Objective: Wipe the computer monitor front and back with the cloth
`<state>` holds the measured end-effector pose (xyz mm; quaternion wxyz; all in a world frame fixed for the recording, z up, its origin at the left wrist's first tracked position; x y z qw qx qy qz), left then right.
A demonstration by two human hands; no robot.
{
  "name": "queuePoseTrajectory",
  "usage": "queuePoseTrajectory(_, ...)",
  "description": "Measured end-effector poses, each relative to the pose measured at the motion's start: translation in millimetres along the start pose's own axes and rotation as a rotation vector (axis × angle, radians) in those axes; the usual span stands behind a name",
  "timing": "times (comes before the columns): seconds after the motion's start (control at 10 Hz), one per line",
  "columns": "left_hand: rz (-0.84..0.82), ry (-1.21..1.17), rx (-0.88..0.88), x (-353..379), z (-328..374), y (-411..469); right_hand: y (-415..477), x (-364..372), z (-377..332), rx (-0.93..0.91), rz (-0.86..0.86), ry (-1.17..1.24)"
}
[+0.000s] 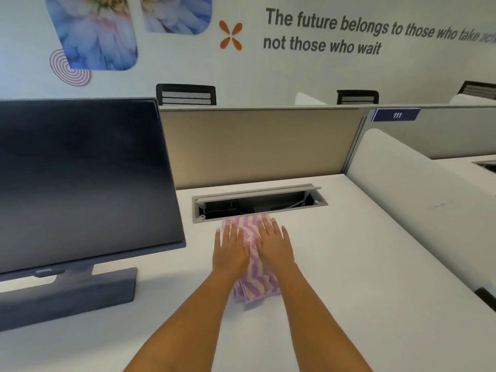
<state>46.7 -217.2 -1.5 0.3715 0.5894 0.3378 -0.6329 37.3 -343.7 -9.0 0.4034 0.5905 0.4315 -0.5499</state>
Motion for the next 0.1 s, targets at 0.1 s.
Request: queuePoseTrajectory(0.1,0.153,0.042,0.029,-50.5,-3.8,-7.9,-6.8,-54.2,-18.6,-0.047,0.162,0.038)
Point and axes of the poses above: each hand's wrist, its own y-axis towards the middle knuckle, its own x-axis out of the palm, z = x × y, the point moved 1 cm from there along y, towards the middle knuckle, and after that the axes turned 11 degrees about x, right-handed, at the moved point
